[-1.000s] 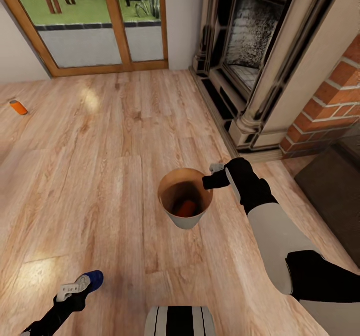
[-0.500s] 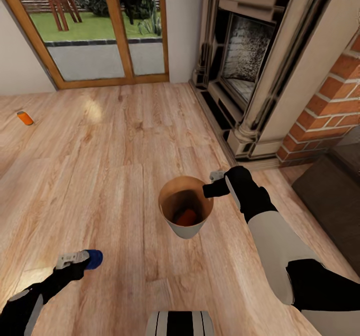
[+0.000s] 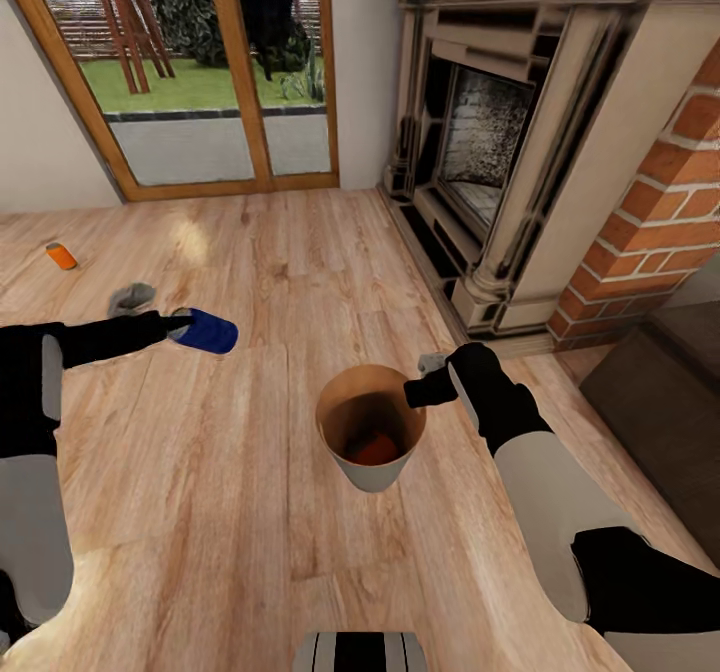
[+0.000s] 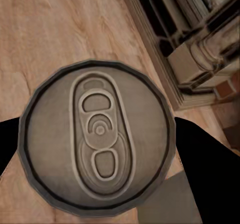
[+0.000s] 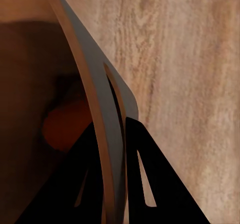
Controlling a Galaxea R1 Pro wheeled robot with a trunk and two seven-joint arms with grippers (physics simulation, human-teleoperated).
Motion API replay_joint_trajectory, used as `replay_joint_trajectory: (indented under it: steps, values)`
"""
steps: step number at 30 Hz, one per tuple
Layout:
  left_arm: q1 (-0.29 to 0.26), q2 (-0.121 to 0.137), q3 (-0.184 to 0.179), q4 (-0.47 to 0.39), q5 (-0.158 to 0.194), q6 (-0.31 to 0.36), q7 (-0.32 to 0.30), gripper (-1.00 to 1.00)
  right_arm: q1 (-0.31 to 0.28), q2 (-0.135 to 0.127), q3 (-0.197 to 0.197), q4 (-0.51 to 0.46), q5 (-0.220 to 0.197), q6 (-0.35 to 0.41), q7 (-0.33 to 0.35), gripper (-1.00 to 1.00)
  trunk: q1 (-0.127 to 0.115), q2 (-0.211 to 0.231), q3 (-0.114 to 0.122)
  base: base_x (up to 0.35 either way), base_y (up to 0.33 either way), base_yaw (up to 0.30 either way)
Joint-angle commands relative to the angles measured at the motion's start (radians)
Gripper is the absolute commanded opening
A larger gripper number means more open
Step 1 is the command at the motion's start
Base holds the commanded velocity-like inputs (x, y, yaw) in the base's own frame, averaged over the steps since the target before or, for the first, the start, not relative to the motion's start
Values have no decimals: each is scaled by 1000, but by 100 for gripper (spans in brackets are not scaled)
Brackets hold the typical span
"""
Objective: Put the three can of soda from the living room inside the tash can in the kitchen.
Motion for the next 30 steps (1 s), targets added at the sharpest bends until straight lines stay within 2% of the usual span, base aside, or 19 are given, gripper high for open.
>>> replay_joint_trajectory:
  steps: [1, 3, 4, 5, 7, 8, 10, 11, 12, 13, 14, 15, 17, 21, 25, 30]
  values:
    - [-54, 1, -64, 2, -8, 21, -3, -100, 0, 1, -1, 2, -28, 5, 9, -100, 0, 0, 4, 0, 0, 0]
    - [-102, -1, -137, 8, -7, 21, -4, -100, 0, 1, 0, 5, -29, 5, 9, -100, -1, 1, 12, 0, 0, 0]
    - [-160, -4, -228, 41, -4, 21, -7, -100, 0, 1, 0, 20, -29, 5, 10, -100, -2, 1, 16, 0, 0, 0]
    - [-197, -6, -267, 74, 3, 21, -20, -100, 0, 2, 0, 33, -30, 5, 11, -100, -2, 1, 19, 0, 0, 0]
    - [-231, -11, -293, 105, 14, 21, -53, -100, 1, 3, 0, 42, -31, 5, 12, -100, -3, 1, 23, 0, 0, 0]
    - [-263, -33, -323, 146, 24, 21, -118, -100, 1, 7, 0, 51, -33, 5, 14, -100, -3, 1, 23, 0, 0, 0]
    - [-275, -61, -353, 165, 27, 21, -153, -100, 1, 12, 0, 53, -33, 5, 14, -100, -3, 1, 23, 0, 0, 0]
    - [-282, -93, -396, 179, 28, 21, -174, -100, 1, 19, 0, 56, -34, 5, 14, -100, -3, 1, 23, 0, 0, 0]
    - [-285, -110, -423, 184, 27, 21, -181, -100, 1, 22, 0, 56, -34, 5, 13, -100, -3, 1, 23, 0, 0, 0]
    - [-291, -178, -542, 196, 19, 21, -172, -100, 1, 34, 0, 58, -34, 5, 12, -100, -3, 1, 23, 0, 0, 0]
    - [-292, -194, -567, 197, 18, 21, -160, -100, 1, 36, 0, 58, -34, 5, 12, -100, -3, 1, 23, 0, 0, 0]
    - [-291, -226, -602, 198, 16, 21, -132, -100, 1, 38, 0, 58, -34, 5, 12, -100, -3, 1, 23, 0, 0, 0]
    - [-289, -261, -636, 200, 13, 21, -97, -100, 1, 40, 0, 58, -34, 5, 13, -100, -3, 1, 23, 0, 0, 0]
    - [-287, -286, -663, 201, 10, 21, -68, -100, 1, 42, 2, 54, -33, 5, 15, -100, -3, 1, 23, 0, 0, 0]
    - [-274, -294, -675, 196, 13, 21, -39, -100, -1, 44, 4, 49, -33, 5, 14, -100, -3, 1, 23, 0, 0, 0]
    - [-266, -284, -678, 176, 16, 21, -36, -100, -1, 43, 5, 48, -31, 5, 11, -100, -3, 1, 23, 0, 0, 0]
